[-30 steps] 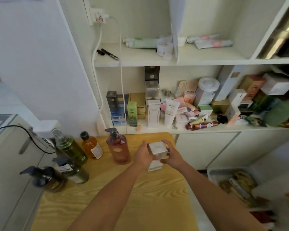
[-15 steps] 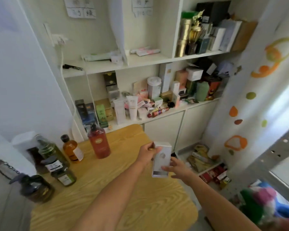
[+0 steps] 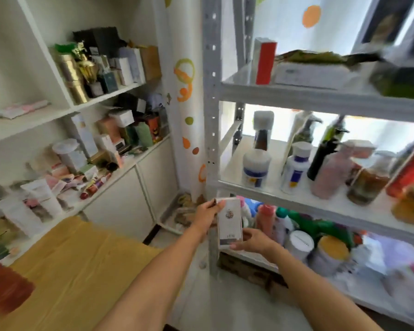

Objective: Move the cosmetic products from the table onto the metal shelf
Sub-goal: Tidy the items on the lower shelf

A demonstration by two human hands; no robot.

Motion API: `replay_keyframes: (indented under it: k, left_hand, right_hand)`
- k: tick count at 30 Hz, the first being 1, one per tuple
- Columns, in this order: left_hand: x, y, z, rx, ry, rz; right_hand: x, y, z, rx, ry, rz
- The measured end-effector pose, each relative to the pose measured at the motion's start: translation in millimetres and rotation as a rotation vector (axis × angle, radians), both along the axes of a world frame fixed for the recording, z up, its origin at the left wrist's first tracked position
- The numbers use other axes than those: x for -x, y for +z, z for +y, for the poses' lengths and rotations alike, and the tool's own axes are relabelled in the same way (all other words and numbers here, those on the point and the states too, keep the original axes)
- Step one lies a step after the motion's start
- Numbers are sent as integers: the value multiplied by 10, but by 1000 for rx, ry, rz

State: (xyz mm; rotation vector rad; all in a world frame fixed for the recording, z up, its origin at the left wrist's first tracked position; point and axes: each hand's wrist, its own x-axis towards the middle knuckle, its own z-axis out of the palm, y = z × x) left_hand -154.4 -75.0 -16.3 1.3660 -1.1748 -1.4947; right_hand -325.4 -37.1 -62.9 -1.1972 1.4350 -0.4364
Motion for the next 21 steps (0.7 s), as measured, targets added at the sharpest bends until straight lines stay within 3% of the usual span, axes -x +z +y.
replay_keyframes:
  k: [9, 14, 21]
  left_hand:
    - [2649, 137, 744, -27, -434, 100]
    - [4181, 205, 1584, 20, -645, 81]
    - [5748, 339, 2558, 112, -892, 104]
  right_hand:
    - [2380, 181, 1433, 38, -420, 50]
    - [3729, 334, 2503, 51, -524, 146]
    - [4998, 539, 3676, 94, -741, 234]
